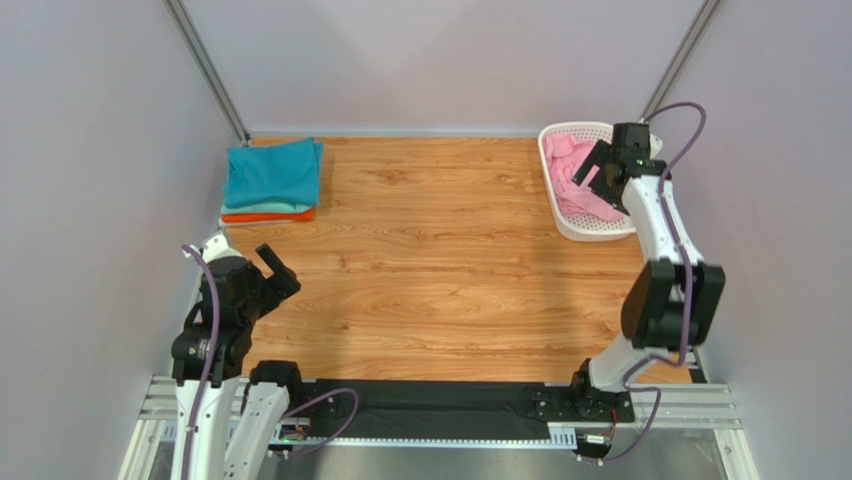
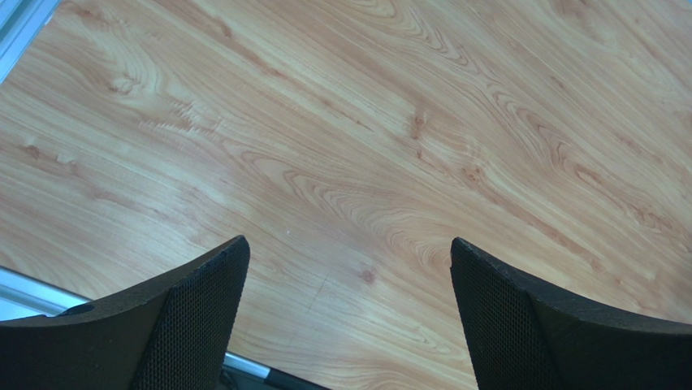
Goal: Fold and stack the t-shirts
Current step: Grab the tshirt from the pile, then move the tshirt to the center of the board, then flatten the tshirt out
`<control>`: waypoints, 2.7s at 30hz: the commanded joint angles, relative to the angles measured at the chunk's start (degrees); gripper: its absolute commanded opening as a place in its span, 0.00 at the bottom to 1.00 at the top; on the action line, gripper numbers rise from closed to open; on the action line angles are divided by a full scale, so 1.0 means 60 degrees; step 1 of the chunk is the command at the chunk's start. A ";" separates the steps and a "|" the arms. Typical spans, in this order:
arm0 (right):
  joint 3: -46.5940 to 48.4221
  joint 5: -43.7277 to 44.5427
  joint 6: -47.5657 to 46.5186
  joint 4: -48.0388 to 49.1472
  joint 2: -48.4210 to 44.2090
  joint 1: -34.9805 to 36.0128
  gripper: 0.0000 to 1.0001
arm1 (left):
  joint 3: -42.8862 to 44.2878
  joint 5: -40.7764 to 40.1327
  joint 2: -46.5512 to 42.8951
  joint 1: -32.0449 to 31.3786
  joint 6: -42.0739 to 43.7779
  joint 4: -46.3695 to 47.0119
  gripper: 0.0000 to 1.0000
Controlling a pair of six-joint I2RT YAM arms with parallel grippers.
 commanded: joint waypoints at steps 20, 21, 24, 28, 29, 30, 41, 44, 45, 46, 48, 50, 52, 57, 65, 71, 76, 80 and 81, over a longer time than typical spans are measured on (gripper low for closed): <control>0.4538 -0.1584 -0.1370 -0.0127 0.4750 -0.0486 0.00 | -0.0287 0.0197 -0.0134 0.0022 -0.0279 0.0012 1.00; 0.4538 -0.1643 -0.1400 -0.0127 0.4152 -0.0443 0.00 | -0.0301 0.0197 -0.0163 0.0022 -0.0279 -0.0017 1.00; 0.4450 -0.1746 -0.1648 -0.0141 0.2718 -0.0195 0.00 | -0.0331 0.0182 -0.0280 0.0022 -0.0337 -0.0003 1.00; 0.4420 -0.1717 -0.2029 -0.0200 0.0854 0.0523 0.00 | -0.0360 0.0167 -0.0427 0.0022 -0.0367 -0.0003 1.00; 0.4449 -0.1659 -0.2102 -0.0214 0.0488 0.0728 0.00 | -0.0360 0.0167 -0.0441 0.0022 -0.0367 -0.0017 1.00; 0.4595 -0.1600 -0.2219 -0.0243 -0.0154 0.1295 0.00 | -0.0375 0.0182 -0.0442 0.0022 -0.0367 -0.0003 1.00; 0.6309 -0.3663 -0.2455 -0.0214 -0.2138 0.5503 0.00 | -0.0375 0.0109 -0.0427 0.0022 -0.0425 -0.0032 1.00; 0.6413 -0.4104 -0.2616 -0.0171 -0.2065 0.6571 0.00 | -0.0360 0.0065 -0.0398 0.0022 -0.0440 -0.0047 1.00; 0.6355 -0.4133 -0.2674 -0.0142 -0.2050 0.6676 0.00 | -0.0375 0.0065 -0.0398 0.0022 -0.0440 -0.0047 1.00; 0.6238 -0.4090 -0.2703 -0.0141 -0.2050 0.6735 0.00 | -0.0375 0.0050 -0.0369 0.0022 -0.0440 -0.0061 1.00; 0.5391 -0.3566 -0.2572 -0.0112 -0.2240 0.6721 0.00 | -0.0360 0.0007 -0.0339 0.0022 -0.0440 -0.0090 1.00; 0.4426 -0.2351 -0.2601 -0.0010 -0.2648 0.6721 0.00 | -0.0360 -0.0023 -0.0325 0.0022 -0.0455 -0.0105 1.00; 0.2538 -0.0732 -0.2485 0.0121 -0.2986 0.6706 0.02 | -0.0375 -0.0008 -0.0281 0.0022 -0.0469 -0.0091 1.00; -0.2276 0.0423 -0.1273 0.0562 -0.3764 0.5800 0.22 | -0.0579 0.0559 0.0084 0.0022 -0.0674 0.0011 1.00; -0.4325 0.0729 -0.0477 0.0372 -0.3544 0.5212 1.00 | -0.2614 0.3666 0.1183 0.0022 -0.1070 0.2134 1.00; -0.4617 0.1065 -0.0243 0.0269 -0.3881 0.5198 1.00 | -0.3275 0.4488 0.2689 -0.0066 -0.1114 0.4241 1.00; -0.5188 0.1579 -0.0125 0.0225 -0.3969 0.4950 1.00 | -0.2837 0.4035 0.4199 -0.0476 -0.1128 0.5196 1.00; -0.5511 0.1462 -0.0096 0.0269 -0.3779 0.4525 1.00 | -0.1989 0.3699 0.6377 -0.0841 -0.1055 0.5957 1.00; -0.5613 0.1433 -0.0053 0.0283 -0.3706 0.4393 1.00 | -0.1769 0.3669 0.6791 -0.0973 -0.1055 0.5959 1.00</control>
